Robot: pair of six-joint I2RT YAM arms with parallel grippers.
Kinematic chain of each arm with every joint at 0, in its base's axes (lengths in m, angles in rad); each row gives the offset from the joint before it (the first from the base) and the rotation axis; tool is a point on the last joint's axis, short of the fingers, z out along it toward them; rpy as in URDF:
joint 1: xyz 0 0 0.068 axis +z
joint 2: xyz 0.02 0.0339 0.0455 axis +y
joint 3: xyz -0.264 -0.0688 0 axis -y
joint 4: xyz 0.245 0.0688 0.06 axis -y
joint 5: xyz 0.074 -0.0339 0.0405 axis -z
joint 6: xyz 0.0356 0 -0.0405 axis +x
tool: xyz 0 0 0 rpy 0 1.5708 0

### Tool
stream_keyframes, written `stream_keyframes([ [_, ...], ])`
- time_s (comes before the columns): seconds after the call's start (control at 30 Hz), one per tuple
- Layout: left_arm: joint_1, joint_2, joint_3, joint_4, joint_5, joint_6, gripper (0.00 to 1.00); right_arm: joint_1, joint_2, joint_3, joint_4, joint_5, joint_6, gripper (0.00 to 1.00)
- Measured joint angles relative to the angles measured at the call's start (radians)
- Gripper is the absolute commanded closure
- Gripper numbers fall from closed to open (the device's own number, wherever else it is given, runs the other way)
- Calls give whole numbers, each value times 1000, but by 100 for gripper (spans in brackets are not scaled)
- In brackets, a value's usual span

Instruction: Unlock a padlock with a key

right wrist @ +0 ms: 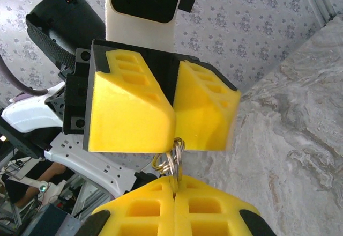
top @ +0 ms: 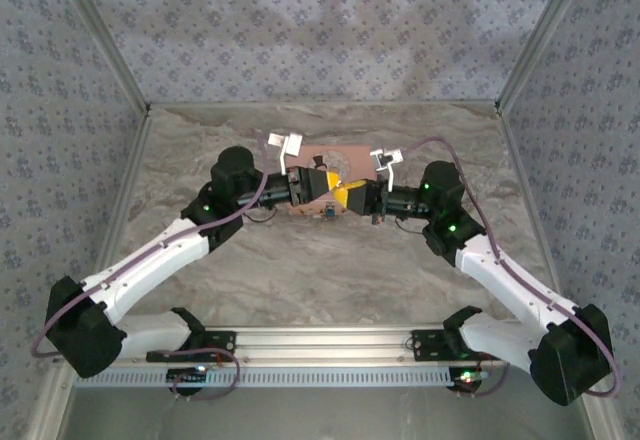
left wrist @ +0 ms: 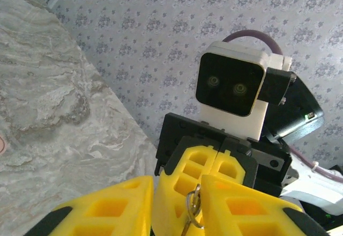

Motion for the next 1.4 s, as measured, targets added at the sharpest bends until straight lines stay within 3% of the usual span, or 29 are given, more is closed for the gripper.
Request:
stream_keyframes([
  [0.07, -5, 2, 6, 3, 4, 5, 83, 0, 0, 0, -1, -1, 0, 100],
  [0.2, -17, 10, 17, 3, 11, 10, 86, 0, 0, 0, -7, -3, 0, 100],
  [0.33, -19, 24, 24, 2, 22, 16, 100, -3, 0, 0, -16, -3, 0, 100],
  [0.47, -21, 29, 39, -12, 22, 24, 100, -7, -1, 0, -15, -3, -1, 100],
  [0.5, -22, 29, 40, -14, 22, 26, 100, -7, -2, 0, -16, -4, -1, 94],
  [0.6, -25, 29, 53, -43, 22, 42, 100, -9, -2, 12, -51, -6, -8, 62],
  [0.7, -31, 29, 84, -100, 18, 74, 100, -24, -11, 30, -102, -11, -32, 51],
  [1.0, -21, 37, 150, -238, 5, 134, 100, -151, -130, 50, -296, -6, -94, 51],
  [1.4, -18, 97, 168, -266, 55, 129, 100, -93, -96, 103, -373, -1, -157, 51],
])
